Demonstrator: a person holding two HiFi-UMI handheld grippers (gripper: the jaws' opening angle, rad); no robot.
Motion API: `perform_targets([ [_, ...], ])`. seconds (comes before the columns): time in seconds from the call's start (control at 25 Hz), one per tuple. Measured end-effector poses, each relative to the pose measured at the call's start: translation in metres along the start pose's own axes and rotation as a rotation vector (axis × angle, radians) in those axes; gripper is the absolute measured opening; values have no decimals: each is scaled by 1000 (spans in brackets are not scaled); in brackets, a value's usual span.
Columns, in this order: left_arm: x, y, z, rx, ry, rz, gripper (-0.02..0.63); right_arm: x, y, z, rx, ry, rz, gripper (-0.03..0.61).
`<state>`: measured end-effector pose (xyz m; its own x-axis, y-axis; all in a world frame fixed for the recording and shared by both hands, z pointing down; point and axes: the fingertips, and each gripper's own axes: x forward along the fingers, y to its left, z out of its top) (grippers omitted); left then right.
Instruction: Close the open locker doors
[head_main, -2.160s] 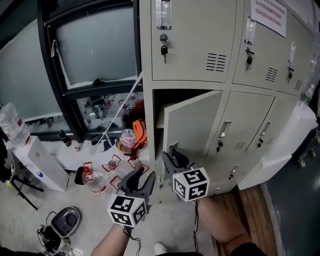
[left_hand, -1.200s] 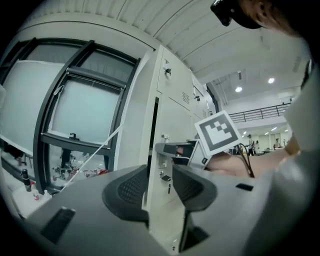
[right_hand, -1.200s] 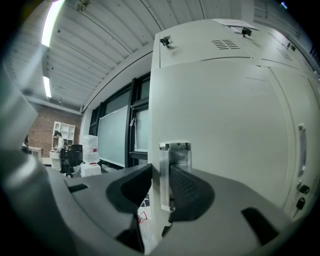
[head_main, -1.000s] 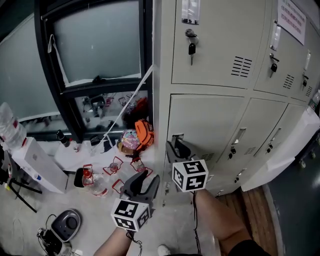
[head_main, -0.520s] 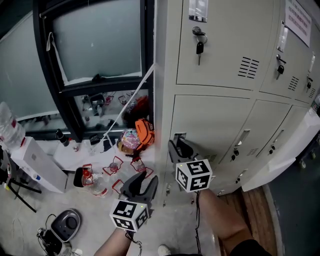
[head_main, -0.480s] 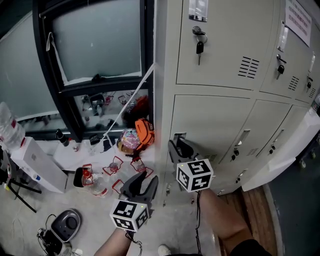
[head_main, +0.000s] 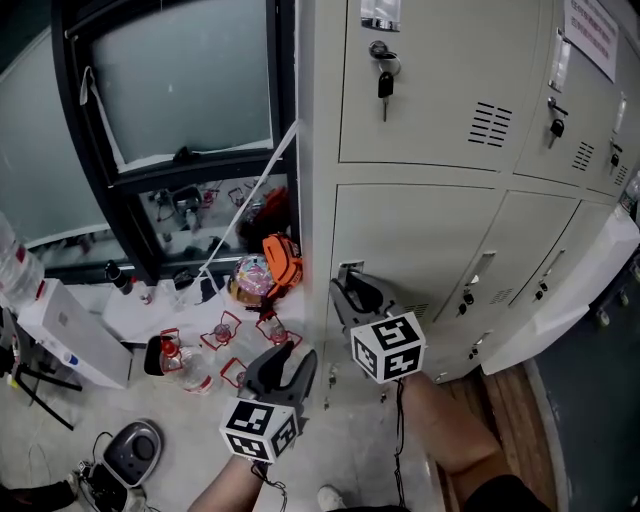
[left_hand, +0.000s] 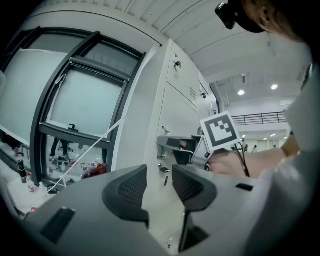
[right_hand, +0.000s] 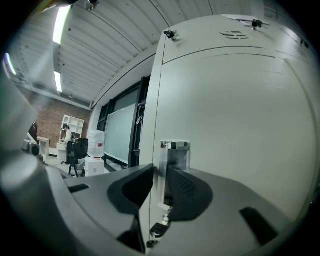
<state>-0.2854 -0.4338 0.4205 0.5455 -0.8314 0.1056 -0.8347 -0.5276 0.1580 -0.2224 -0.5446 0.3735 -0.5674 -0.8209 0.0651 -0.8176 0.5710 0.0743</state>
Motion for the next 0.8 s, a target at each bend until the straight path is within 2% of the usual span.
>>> perform_targets([
  [0.32, 3, -10, -1, -4, -2, -15, 158, -16, -11, -9, 11, 1, -14, 95],
  [0.52, 4, -30, -5, -7, 3, -33, 152, -44, -35, -21, 70, 14, -67, 114],
  [0.68, 4, -51, -11, -9, 11, -51, 147, -76, -52, -32, 87, 25, -110, 81],
  [0.8, 3, -71, -16, -12, 15, -66, 133, -105, -59, -38, 93, 25, -137, 5],
])
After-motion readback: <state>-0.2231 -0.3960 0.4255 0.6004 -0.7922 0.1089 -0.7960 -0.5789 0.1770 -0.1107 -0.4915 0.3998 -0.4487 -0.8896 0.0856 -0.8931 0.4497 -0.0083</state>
